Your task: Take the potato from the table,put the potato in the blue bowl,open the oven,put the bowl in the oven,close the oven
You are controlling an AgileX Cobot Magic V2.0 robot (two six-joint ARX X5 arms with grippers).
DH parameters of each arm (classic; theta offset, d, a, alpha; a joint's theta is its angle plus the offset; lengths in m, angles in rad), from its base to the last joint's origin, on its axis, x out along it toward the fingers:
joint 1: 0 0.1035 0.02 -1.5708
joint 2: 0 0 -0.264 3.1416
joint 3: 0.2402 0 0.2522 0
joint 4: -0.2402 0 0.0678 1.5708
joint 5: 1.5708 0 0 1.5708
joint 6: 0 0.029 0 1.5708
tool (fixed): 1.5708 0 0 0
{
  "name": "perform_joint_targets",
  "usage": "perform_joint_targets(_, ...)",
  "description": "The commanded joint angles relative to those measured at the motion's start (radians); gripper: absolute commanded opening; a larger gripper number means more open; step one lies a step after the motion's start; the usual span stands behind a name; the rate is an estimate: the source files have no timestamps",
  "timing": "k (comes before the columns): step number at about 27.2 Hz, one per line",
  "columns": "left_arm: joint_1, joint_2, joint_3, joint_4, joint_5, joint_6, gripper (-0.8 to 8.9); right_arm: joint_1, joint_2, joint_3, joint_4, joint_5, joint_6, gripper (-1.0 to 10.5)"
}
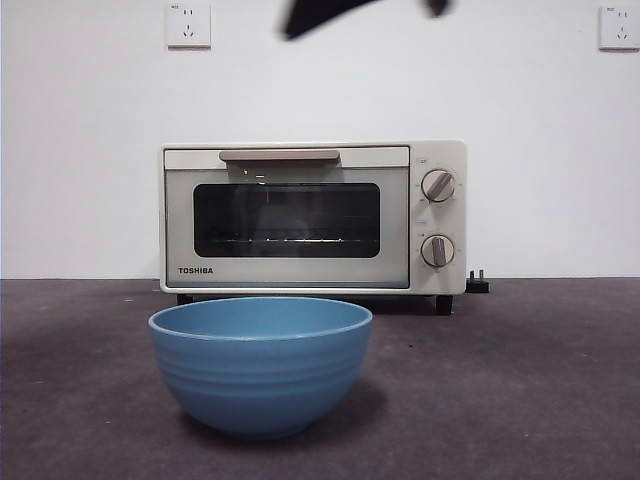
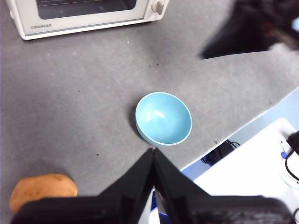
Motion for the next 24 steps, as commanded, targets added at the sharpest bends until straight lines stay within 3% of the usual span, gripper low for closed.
perform_joint_targets(1, -0.014, -0.013, 0.002, 0.0, 0.0, 0.02, -0.06, 0.056, 0.104, 0.105, -0.002, -0.002, -0.014, -0.1)
perform_joint_targets(13, -0.053, -0.081, 0.002, -0.002, -0.045, 0.019, -0.06, 0.195, 0.445, 0.489, -0.12, -0.004, -0.058, -0.1)
perform_joint_targets(21, -0.061, -0.115, 0.002, -0.002, -0.047, 0.015, -0.05, 0.224, 0.483, 0.514, -0.109, -0.019, -0.058, -0.1)
perform_joint_targets(24, -0.061, -0.116, 0.002, -0.002, -0.058, 0.012, -0.05, 0.242, 0.501, 0.514, -0.064, -0.015, -0.056, 0.7)
